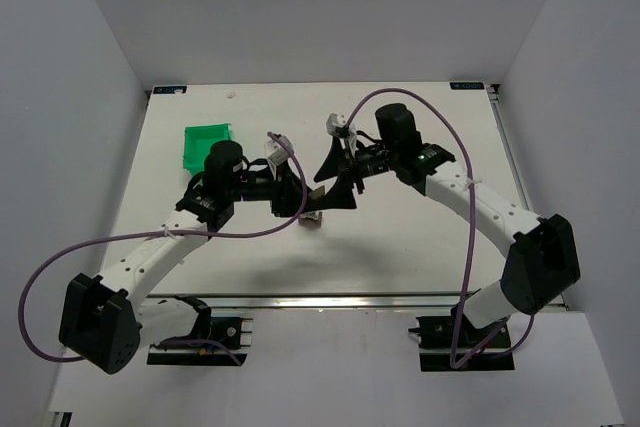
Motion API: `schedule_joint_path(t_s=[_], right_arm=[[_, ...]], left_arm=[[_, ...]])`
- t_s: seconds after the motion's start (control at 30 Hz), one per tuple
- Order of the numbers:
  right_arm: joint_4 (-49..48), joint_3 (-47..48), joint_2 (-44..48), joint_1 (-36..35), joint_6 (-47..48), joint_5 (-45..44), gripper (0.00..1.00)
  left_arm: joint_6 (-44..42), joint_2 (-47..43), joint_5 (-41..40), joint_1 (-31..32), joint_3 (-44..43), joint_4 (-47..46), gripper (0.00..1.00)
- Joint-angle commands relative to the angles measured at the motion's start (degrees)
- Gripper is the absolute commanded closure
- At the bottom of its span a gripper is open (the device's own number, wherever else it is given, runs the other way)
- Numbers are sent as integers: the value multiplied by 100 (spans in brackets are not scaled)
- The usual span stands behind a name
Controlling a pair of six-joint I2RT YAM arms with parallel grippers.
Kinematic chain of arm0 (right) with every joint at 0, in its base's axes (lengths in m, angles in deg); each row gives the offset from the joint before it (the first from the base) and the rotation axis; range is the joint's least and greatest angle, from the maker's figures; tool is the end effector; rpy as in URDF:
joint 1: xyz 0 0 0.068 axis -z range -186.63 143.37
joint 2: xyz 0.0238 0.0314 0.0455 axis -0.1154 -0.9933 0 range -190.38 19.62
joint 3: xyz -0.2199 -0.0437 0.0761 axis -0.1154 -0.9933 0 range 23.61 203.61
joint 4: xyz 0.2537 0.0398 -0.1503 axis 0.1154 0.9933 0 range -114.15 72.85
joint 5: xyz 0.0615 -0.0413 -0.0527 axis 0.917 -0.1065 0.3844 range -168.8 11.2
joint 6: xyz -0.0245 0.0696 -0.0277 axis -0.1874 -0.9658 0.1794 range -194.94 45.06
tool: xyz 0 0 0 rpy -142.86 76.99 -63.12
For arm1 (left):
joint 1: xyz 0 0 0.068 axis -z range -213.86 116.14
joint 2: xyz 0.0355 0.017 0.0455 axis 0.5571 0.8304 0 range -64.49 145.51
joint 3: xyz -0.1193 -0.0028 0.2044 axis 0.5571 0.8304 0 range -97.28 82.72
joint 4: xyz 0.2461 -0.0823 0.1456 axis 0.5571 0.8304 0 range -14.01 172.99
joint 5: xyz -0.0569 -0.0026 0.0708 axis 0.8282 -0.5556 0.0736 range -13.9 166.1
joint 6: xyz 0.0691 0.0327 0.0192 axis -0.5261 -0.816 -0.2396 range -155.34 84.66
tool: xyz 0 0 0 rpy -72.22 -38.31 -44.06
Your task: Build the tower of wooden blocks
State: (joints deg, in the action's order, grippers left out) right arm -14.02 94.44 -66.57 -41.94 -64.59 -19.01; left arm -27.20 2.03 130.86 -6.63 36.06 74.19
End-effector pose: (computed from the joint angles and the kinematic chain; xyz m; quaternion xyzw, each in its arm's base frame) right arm 0.2856 0.2740 0.2759 -0.5296 0.5726 0.5115 0.3606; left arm 0.2628 -0.1973 0.2464 0.3856 0.6639 -0.5130 0.3839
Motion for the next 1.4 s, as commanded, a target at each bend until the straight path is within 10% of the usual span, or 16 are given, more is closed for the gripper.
schedule_joint_path(t_s=[0.0,0.47,0.93,1.37], right_arm=[[-845,-253,603,42,-444,-361,11],[-4192,-2511,2300,77,-2869,-2542,11],[-9202,-3313,1114,15,-5516,-1470,11],[-9117,-3101,903,-257,-5254,-1900,11]], left_arm=[[415,-288,-536,29,173,-452,100],[1619,-1044,-1381,20,1017,-2340,100],[2315,-1071,-1275,20,1501,-4047,100],[2394,-966,-1170,20,1475,-4153,100]])
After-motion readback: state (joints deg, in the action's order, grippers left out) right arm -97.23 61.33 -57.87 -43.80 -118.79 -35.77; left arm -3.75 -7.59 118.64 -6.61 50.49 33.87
